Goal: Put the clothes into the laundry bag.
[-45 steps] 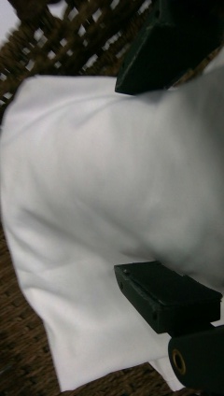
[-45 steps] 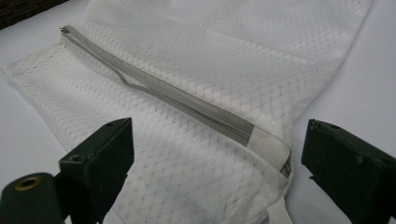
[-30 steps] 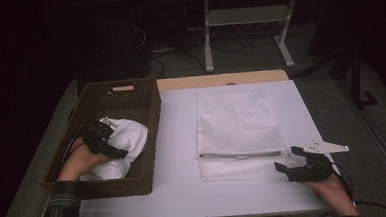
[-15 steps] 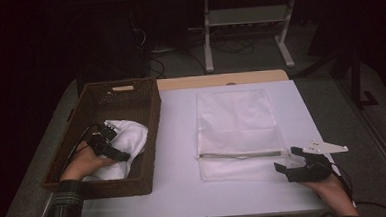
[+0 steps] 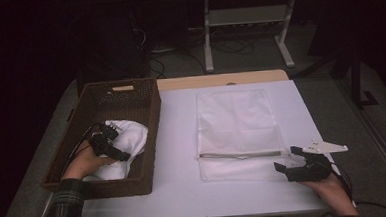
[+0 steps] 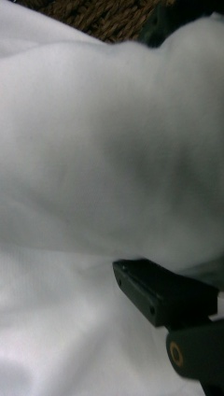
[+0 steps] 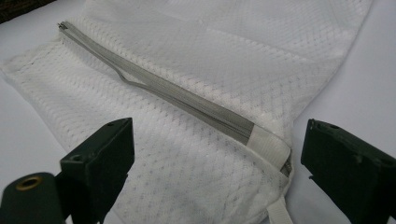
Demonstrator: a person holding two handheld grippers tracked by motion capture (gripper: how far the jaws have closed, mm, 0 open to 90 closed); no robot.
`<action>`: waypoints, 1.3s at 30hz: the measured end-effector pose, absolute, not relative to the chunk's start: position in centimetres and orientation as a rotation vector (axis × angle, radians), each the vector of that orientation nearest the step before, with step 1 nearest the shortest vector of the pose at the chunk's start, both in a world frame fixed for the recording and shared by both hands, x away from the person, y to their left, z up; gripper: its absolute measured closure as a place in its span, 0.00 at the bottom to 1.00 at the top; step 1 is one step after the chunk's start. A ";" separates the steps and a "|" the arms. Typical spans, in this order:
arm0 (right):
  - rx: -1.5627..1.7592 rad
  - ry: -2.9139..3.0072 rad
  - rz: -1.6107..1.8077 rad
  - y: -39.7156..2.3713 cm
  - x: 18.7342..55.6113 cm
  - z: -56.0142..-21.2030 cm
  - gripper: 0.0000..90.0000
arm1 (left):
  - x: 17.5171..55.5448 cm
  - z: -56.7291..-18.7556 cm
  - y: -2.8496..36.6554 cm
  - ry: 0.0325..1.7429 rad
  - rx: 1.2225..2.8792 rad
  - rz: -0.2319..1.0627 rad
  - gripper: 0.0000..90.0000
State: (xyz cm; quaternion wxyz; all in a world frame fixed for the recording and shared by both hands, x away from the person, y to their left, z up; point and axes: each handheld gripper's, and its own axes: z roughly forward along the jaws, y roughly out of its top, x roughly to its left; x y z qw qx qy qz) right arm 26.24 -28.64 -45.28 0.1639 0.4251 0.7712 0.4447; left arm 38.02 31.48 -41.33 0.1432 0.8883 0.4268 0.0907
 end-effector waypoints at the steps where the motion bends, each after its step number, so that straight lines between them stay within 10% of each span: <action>1: 1.214 2.196 1.270 -28.7 26.2 -45.3 0.10 | 38.0 -41.2 31.5 1.230 2.564 0.258 0.22; 12: 1.217 2.193 1.271 -28.7 26.2 -45.3 0.10 | 38.0 -40.4 31.8 1.267 2.545 0.232 0.56; 39: 1.231 2.177 1.281 -29.1 26.2 -45.2 0.10 | 37.9 -36.4 33.0 1.259 2.395 0.206 0.63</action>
